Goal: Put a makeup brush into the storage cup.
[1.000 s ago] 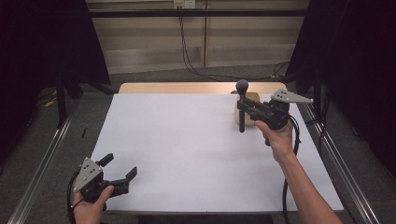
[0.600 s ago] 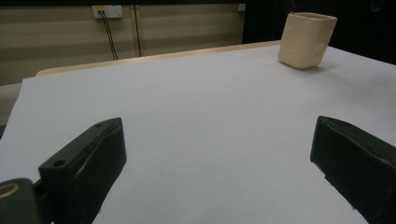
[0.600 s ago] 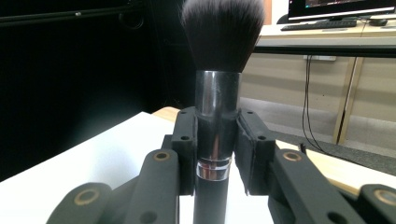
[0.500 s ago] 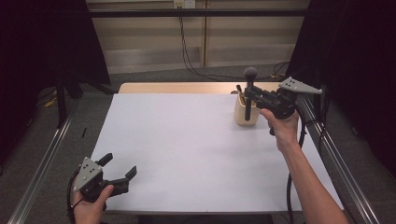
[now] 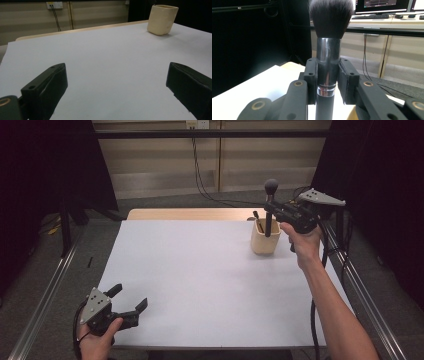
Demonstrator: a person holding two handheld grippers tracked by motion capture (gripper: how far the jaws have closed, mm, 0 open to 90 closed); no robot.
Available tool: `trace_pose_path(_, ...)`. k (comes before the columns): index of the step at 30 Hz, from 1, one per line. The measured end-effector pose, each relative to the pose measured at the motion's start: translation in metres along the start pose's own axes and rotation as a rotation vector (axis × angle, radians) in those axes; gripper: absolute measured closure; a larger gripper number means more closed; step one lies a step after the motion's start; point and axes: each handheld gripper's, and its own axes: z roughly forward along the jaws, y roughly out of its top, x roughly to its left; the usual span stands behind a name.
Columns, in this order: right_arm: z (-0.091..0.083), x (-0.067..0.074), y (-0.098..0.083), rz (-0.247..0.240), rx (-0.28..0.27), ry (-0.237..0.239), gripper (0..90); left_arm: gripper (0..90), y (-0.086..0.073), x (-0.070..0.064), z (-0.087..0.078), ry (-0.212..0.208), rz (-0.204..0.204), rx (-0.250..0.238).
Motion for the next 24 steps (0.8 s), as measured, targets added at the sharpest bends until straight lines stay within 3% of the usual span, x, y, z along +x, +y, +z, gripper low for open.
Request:
trace_pose_path(13, 0.020, -0.021, 0.000, -0.001, 0.018, -0.065, 71.8, 4.0, 0.000, 0.000, 0.000, -0.007, 0.012, 0.005)
trace_pose_path(24, 0.037, -0.030, 0.000, -0.028, 0.026, -0.092, 71.8, 4.0, 0.000, -0.001, -0.001, -0.004, 0.001, -0.004)
